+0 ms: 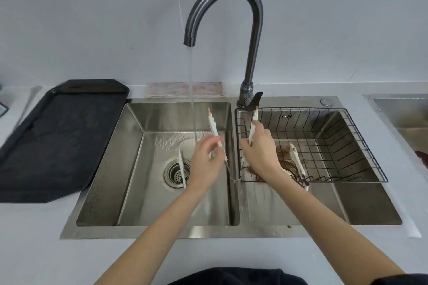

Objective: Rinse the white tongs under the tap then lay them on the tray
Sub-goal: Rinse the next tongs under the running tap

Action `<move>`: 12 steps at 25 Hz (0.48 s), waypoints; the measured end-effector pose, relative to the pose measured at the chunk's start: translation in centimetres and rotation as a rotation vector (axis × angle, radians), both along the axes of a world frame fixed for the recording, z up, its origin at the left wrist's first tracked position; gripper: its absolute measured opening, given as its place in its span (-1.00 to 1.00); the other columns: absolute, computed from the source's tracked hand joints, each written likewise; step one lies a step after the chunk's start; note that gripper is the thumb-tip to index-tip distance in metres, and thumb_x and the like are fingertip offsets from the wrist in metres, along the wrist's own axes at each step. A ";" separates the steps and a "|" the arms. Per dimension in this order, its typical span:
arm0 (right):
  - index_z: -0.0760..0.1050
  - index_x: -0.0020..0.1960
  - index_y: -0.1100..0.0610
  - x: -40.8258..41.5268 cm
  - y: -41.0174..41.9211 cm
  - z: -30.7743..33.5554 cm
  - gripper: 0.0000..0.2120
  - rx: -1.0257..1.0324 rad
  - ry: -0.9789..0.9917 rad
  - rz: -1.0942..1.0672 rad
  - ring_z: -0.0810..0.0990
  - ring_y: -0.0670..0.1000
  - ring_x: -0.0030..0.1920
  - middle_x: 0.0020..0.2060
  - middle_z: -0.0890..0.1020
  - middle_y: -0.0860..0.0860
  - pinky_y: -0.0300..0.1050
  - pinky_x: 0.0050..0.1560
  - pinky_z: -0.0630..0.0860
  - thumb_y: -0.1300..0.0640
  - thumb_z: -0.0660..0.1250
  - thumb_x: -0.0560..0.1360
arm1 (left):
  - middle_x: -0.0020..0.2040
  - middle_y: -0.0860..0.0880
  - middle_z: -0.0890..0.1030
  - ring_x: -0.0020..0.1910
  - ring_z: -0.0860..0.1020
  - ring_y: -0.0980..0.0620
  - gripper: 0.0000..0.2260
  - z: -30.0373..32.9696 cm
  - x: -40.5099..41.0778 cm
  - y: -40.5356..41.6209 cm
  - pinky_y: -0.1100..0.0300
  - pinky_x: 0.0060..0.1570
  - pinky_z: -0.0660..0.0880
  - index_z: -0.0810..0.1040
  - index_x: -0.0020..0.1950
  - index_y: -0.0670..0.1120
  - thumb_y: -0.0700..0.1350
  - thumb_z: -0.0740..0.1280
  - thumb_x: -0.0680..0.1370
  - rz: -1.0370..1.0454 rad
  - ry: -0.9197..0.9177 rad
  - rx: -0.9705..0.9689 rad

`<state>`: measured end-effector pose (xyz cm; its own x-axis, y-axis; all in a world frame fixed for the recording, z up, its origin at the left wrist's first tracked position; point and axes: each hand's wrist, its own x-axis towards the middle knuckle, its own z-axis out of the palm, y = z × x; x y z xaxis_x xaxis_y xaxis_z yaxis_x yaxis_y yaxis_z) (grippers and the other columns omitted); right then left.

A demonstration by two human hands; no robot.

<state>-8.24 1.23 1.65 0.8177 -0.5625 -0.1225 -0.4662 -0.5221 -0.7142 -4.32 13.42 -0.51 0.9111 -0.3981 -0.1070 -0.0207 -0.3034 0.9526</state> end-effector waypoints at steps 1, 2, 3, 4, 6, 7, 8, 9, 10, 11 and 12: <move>0.06 0.51 0.19 0.5 0.8 0.0 -0.44 0.009 -0.009 0.015 0.44 0.16 0.17 0.29 0.38 0.26 -0.16 0.00 0.30 0.22 0.14 0.55 | 0.28 -0.03 0.46 0.21 0.52 0.01 -0.74 0.0 0.6 0.6 0.20 0.22 0.45 0.47 0.25 -0.12 -0.22 0.23 0.56 0.088 0.089 -0.053; 0.05 0.51 0.18 0.9 1.5 -0.1 -0.43 0.020 -0.015 0.031 0.44 0.16 0.15 0.29 0.37 0.25 -0.18 -0.01 0.28 0.22 0.13 0.55 | 0.21 -0.02 0.49 0.11 0.57 -0.01 -0.73 0.0 1.2 1.1 0.21 0.11 0.54 0.45 0.26 -0.13 -0.21 0.24 0.56 0.161 0.164 -0.098; 0.04 0.52 0.16 1.2 2.2 -0.1 -0.43 0.029 -0.018 0.054 0.45 0.15 0.12 0.31 0.35 0.23 -0.18 -0.01 0.28 0.22 0.13 0.55 | 0.17 -0.01 0.49 -0.01 0.59 0.02 -0.71 0.1 1.7 1.7 0.28 -0.05 0.58 0.43 0.28 -0.15 -0.20 0.25 0.55 0.218 0.222 -0.132; 0.03 0.52 0.14 1.6 2.9 -0.1 -0.42 0.032 -0.023 0.082 0.45 0.12 0.05 0.32 0.33 0.22 -0.19 -0.01 0.28 0.22 0.14 0.55 | 0.15 -0.02 0.48 -0.11 0.57 0.08 -0.69 0.1 2.3 2.3 0.34 -0.19 0.58 0.40 0.29 -0.17 -0.19 0.26 0.55 0.261 0.271 -0.153; 0.02 0.53 0.13 2.3 4.2 -0.2 -0.40 0.042 -0.038 0.126 0.40 0.02 -0.04 0.34 0.31 0.18 -0.23 -0.03 0.28 0.22 0.15 0.55 | 0.10 -0.05 0.51 -0.19 0.54 0.11 -0.66 0.0 3.3 3.6 0.34 -0.28 0.55 0.38 0.30 -0.17 -0.14 0.28 0.55 0.320 0.358 -0.177; 0.00 0.54 0.14 2.7 4.8 -0.4 -0.38 0.056 -0.047 0.139 0.40 0.01 -0.03 0.36 0.30 0.17 -0.25 -0.03 0.28 0.23 0.16 0.54 | 0.07 -0.06 0.52 -0.19 0.54 0.08 -0.66 -0.2 3.9 4.2 0.29 -0.26 0.56 0.39 0.29 -0.17 -0.11 0.29 0.54 0.343 0.399 -0.183; -0.02 0.54 0.15 3.2 5.3 -0.6 -0.36 0.073 -0.049 0.149 0.43 0.02 0.00 0.37 0.28 0.16 -0.26 -0.01 0.29 0.24 0.17 0.54 | 0.04 -0.07 0.54 -0.16 0.54 0.03 -0.66 -0.4 4.4 4.7 0.23 -0.21 0.56 0.40 0.27 -0.17 -0.09 0.30 0.54 0.362 0.429 -0.180; -0.05 0.54 0.16 3.6 5.9 -1.0 -0.34 0.092 -0.045 0.156 0.46 0.04 0.03 0.40 0.27 0.16 -0.26 0.02 0.30 0.24 0.18 0.53 | 0.00 -0.07 0.55 -0.13 0.55 -0.01 -0.65 -0.6 5.1 5.3 0.16 -0.16 0.57 0.42 0.26 -0.18 -0.07 0.31 0.53 0.375 0.453 -0.174; -0.09 0.55 0.16 4.1 6.2 -1.4 -0.31 0.113 -0.034 0.155 0.49 0.03 0.03 0.41 0.26 0.16 -0.24 0.02 0.33 0.24 0.19 0.53 | -0.01 -0.08 0.56 -0.10 0.55 -0.04 -0.66 -0.8 5.6 5.7 0.09 -0.10 0.57 0.44 0.25 -0.18 -0.06 0.32 0.52 0.380 0.468 -0.164; -0.12 0.55 0.17 4.7 6.5 -1.7 -0.29 0.143 -0.023 0.144 0.50 0.02 -0.01 0.43 0.27 0.16 -0.23 -0.01 0.37 0.24 0.19 0.52 | -0.02 -0.09 0.57 -0.08 0.56 -0.06 -0.68 -0.9 6.1 6.1 0.05 -0.05 0.58 0.46 0.23 -0.17 -0.07 0.32 0.52 0.379 0.474 -0.159; -0.14 0.55 0.17 5.2 6.6 -2.1 -0.27 0.183 -0.012 0.118 0.53 0.02 -0.03 0.43 0.30 0.16 -0.20 -0.05 0.41 0.24 0.20 0.52 | -0.01 -0.10 0.58 -0.07 0.56 -0.06 -0.72 -0.9 6.5 6.4 0.05 -0.02 0.58 0.47 0.20 -0.14 -0.09 0.32 0.52 0.374 0.467 -0.157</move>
<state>-3.01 7.88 -0.40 0.8785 -0.4320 -0.2039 -0.4007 -0.4340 -0.8069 2.15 19.82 -1.43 0.8630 -0.1038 -0.4945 0.4903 -0.0644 0.8692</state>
